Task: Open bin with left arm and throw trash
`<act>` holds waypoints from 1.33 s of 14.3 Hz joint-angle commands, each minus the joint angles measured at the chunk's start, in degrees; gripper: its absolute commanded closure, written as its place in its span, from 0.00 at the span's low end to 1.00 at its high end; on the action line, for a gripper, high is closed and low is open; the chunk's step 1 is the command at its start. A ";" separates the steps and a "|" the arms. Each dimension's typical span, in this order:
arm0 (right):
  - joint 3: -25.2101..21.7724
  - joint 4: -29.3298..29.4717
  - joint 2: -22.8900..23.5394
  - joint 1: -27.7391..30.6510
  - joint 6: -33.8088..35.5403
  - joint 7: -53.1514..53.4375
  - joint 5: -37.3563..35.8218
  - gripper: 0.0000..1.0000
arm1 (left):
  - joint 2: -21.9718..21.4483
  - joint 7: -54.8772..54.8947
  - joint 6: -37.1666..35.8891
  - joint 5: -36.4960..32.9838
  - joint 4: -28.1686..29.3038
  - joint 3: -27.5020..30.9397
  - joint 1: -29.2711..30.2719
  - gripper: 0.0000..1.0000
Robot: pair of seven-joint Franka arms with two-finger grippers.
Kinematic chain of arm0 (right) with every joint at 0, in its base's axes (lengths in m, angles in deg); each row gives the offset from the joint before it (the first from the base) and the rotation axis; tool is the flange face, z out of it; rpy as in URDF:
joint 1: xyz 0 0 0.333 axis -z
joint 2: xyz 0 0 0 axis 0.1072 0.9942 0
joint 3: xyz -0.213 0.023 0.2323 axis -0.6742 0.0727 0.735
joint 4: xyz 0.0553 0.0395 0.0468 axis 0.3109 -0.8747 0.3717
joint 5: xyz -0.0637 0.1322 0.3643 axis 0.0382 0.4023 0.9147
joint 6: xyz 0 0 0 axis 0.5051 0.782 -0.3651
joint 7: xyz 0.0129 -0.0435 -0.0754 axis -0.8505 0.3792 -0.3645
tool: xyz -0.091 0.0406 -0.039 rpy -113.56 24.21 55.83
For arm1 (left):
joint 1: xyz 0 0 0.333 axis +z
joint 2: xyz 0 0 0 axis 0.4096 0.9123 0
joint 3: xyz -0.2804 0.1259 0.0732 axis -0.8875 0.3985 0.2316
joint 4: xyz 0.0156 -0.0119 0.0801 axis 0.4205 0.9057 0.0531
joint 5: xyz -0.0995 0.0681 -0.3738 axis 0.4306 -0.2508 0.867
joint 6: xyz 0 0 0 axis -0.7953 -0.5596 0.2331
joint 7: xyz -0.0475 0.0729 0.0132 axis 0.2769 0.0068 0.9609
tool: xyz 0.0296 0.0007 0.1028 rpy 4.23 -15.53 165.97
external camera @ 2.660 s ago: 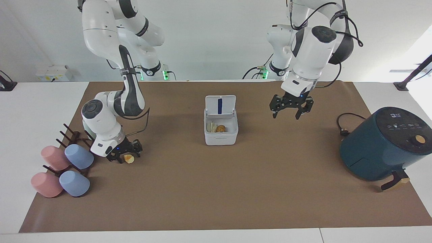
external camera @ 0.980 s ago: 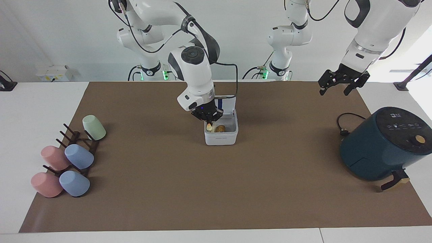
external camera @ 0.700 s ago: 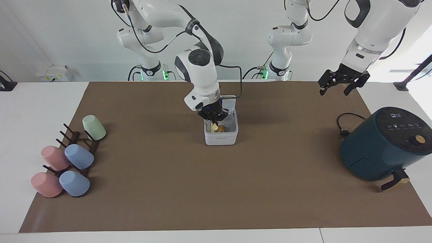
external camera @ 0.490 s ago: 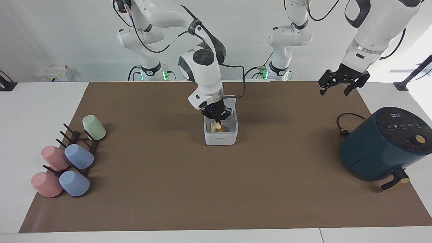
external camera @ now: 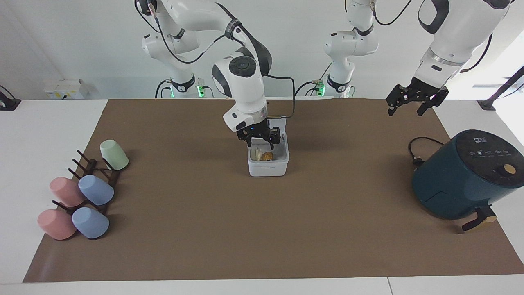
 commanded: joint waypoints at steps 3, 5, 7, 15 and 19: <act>-0.36 5.81 -0.42 7.92 10.62 -14.03 -0.46 0.00 | -0.56 -0.12 0.17 -0.94 0.67 -1.09 -0.56 0.08; -0.45 7.14 -2.25 14.42 14.94 -22.56 -1.78 0.00 | -1.43 -1.87 0.25 -0.94 2.33 -1.01 -4.32 1.00; -0.45 7.06 -5.06 18.04 18.97 -26.53 -2.66 0.00 | -4.15 -2.41 4.09 -0.94 8.11 -1.09 -8.80 1.00; -3.85 6.52 -12.46 24.39 29.01 -35.33 -3.36 0.00 | -7.77 -21.64 16.42 0.20 19.82 -1.27 -29.90 1.00; -5.11 5.47 -15.00 23.95 31.74 -36.22 -3.89 0.00 | -7.68 -26.92 21.43 2.23 21.67 -1.27 -35.79 1.00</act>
